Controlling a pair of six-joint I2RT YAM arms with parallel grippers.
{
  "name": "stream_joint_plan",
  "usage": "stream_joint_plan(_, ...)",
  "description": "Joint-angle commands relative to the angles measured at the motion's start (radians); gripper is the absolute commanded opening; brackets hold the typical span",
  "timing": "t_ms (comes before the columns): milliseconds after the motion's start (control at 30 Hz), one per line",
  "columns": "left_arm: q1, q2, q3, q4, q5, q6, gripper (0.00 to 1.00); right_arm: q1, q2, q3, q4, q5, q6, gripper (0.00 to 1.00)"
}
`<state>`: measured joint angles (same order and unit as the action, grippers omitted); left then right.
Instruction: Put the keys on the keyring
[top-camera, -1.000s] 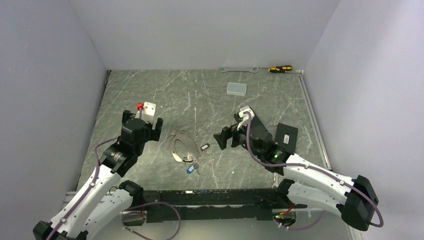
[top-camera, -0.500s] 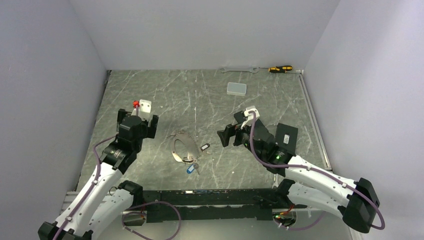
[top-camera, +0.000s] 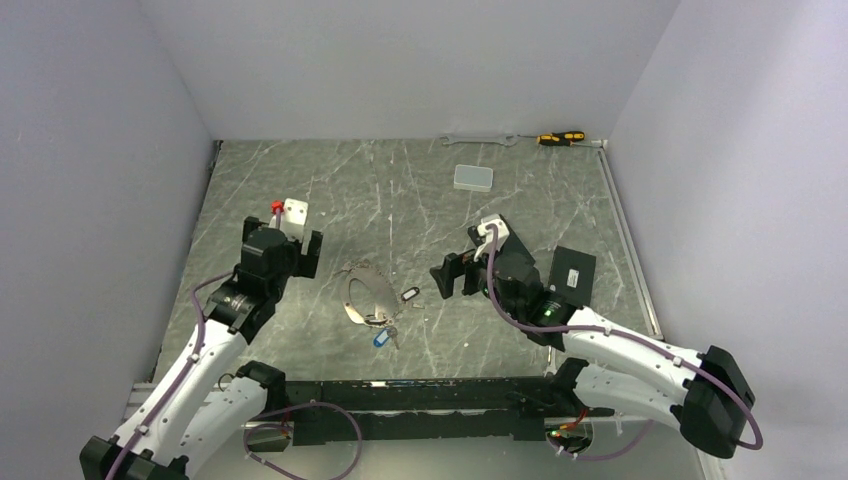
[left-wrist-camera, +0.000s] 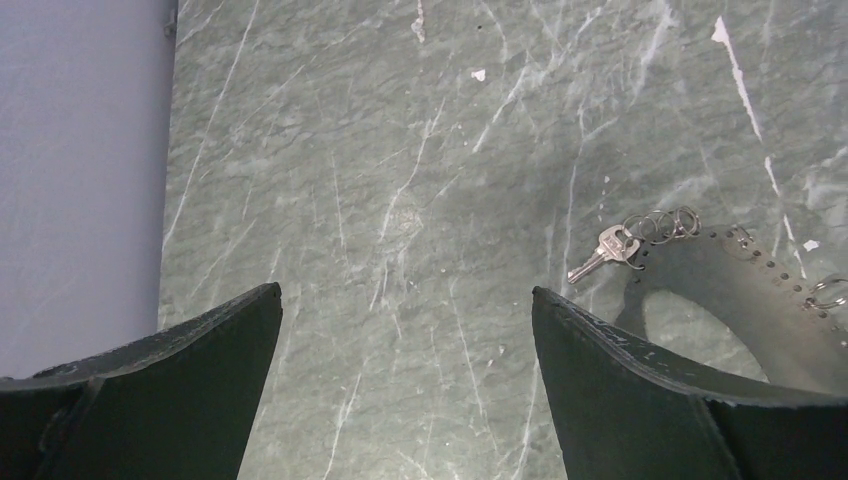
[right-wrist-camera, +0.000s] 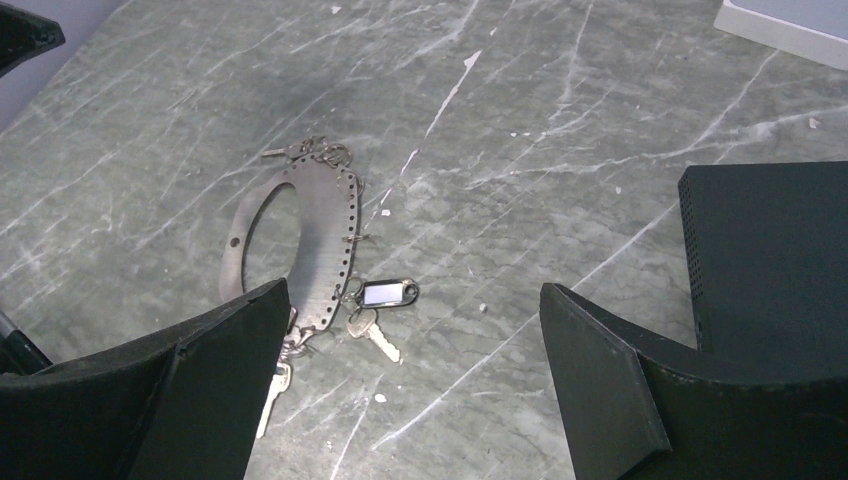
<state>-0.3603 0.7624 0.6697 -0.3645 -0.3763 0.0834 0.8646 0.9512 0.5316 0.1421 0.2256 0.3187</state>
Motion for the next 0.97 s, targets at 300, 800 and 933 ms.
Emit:
stream_joint_plan(300,0.004,-0.078,0.037,0.017,0.051,-0.039,0.99,0.004,0.058,0.023,0.085,-0.055,-0.035,1.00)
stream_joint_plan(800,0.004,-0.106,0.043,0.004,0.050,-0.047,1.00,0.008,0.080,0.065,0.103,-0.049,-0.027,1.00)
stream_joint_plan(933,0.004,-0.105,0.045,0.004,0.049,-0.046,0.99,0.008,0.081,0.041,0.149,-0.090,-0.054,1.00)
